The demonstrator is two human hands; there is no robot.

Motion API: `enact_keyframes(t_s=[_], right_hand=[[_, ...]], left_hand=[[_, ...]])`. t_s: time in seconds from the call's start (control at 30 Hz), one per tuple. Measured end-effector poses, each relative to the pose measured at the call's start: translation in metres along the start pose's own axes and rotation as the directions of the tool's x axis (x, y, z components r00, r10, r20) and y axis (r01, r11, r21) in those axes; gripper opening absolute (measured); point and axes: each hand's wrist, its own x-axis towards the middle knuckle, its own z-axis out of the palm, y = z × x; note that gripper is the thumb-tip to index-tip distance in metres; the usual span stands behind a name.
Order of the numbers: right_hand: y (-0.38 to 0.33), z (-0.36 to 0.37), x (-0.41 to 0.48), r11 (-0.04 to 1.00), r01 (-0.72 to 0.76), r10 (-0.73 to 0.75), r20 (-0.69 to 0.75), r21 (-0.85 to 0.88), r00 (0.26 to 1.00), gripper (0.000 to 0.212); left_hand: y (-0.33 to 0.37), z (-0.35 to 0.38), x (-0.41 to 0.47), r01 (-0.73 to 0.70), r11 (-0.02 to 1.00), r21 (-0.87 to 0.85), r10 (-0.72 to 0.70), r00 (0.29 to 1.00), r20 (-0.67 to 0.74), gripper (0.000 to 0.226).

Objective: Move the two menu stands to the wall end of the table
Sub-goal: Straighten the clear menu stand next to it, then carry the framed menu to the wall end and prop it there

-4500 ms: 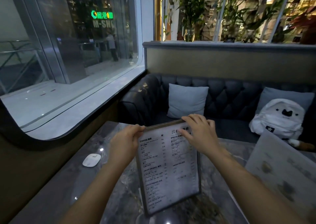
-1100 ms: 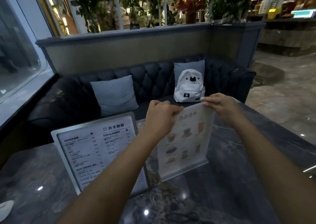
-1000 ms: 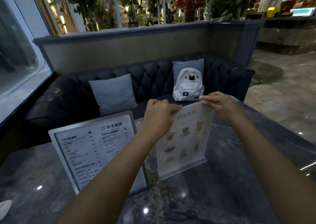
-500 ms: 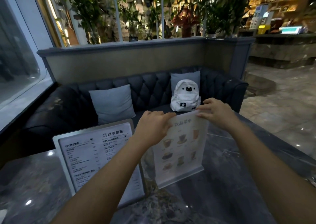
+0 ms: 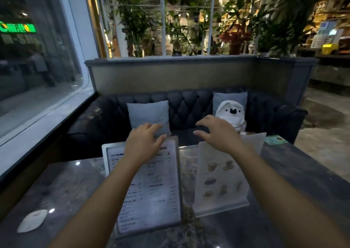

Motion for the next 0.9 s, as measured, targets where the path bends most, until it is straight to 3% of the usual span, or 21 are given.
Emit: enact_keyframes(t_s=[0.2,0.43,0.53,0.67,0.77,0.9], right_hand=[[-0.041,0.041,0.03,0.994,0.008,0.002,0.088,-0.113,0.996,0.033],[-0.053,0.075,0.04,0.981,-0.145,0.166,0.168,-0.126,0.972,0.024],[-0.054,0.081,0.038,0.971,-0.24,0.239,0.089,0.001,0.967,0.025],[-0.056,0.095,0.027,0.872,-0.391,0.413,-0.015,0.295,0.91,0.034],[-0.053,0.112,0.012,0.776,-0.461,0.512,-0.002,0.429,0.859,0.038],[-0.049,0.134,-0.011,0.627,-0.48,0.575,0.052,0.614,0.817,0.025]], left_hand=[[-0.056,-0.02,-0.02,0.16,0.978,0.134,-0.161,0.987,-0.001,0.032],[-0.1,-0.03,-0.037,0.289,0.947,0.142,-0.295,0.955,0.021,0.031],[-0.109,-0.03,-0.042,0.413,0.91,-0.04,-0.413,0.911,0.01,0.045],[-0.119,-0.025,-0.051,0.579,0.735,-0.353,-0.581,0.806,0.112,0.058],[-0.123,-0.019,-0.066,0.616,0.605,-0.505,-0.628,0.759,0.174,0.047],[-0.125,-0.013,-0.087,0.57,0.506,-0.648,-0.605,0.769,0.204,0.019]])
